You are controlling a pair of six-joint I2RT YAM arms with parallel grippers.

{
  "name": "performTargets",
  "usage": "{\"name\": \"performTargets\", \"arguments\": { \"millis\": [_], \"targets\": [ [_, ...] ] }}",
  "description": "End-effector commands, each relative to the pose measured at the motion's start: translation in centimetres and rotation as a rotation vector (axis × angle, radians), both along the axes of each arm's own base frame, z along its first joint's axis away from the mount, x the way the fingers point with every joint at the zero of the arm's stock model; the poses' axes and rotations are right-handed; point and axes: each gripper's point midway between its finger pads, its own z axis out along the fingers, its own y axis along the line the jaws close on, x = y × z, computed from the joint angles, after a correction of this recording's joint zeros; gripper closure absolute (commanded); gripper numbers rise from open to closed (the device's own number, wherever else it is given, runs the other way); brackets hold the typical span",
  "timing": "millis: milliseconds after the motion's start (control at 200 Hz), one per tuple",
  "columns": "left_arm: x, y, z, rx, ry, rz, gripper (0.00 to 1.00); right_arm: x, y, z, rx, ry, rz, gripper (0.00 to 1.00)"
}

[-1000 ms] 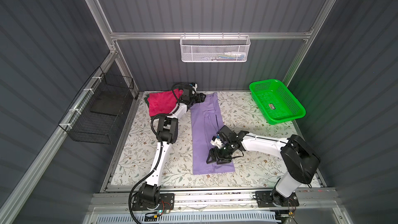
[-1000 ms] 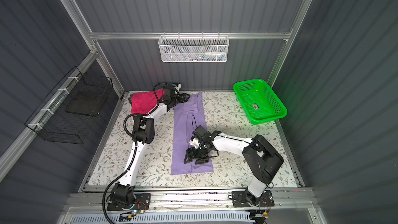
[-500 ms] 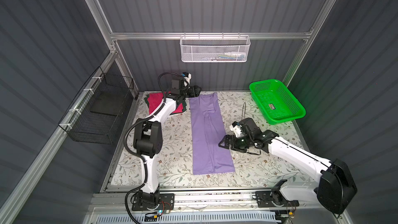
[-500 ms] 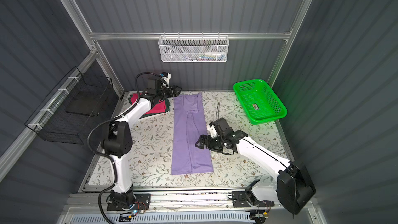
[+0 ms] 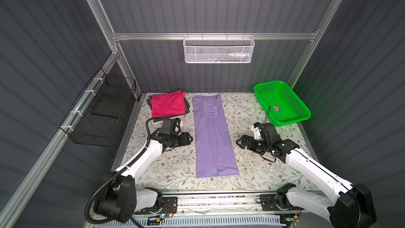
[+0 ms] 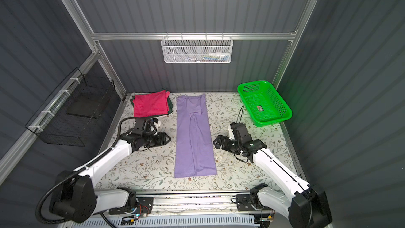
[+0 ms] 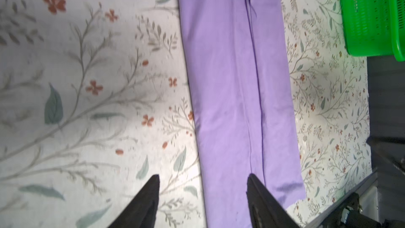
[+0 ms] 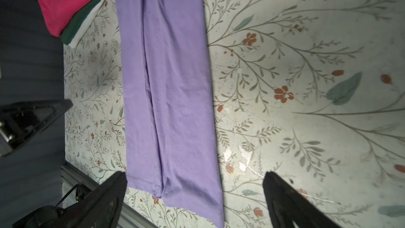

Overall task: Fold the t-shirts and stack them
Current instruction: 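Move both grippers to the strip's end nearest the robot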

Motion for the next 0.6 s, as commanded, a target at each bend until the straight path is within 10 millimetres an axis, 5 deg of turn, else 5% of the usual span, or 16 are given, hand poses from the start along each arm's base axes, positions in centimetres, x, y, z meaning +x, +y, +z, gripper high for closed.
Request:
{"name": "performTargets", "arguments": {
  "millis": [0, 210, 595],
  "targets": [
    [-3.9, 0.6, -2.5, -0.009, 0.128, 0.059, 0.37, -0.9, 0.1, -1.2, 0.012, 0.032, 0.020, 0.01],
    [-8.3, -0.8, -5.8, -0.062, 0.266, 0.071, 0.43, -4.5, -0.5, -4.3, 0.050, 0.112, -0.010, 0.06],
    [-14.4, -0.8, -7.9, -0.137, 0.430, 0.034, 0.51, -11.4, 0.1, -10.1, 0.045, 0.297, 0.016, 0.21]
  ]
}}
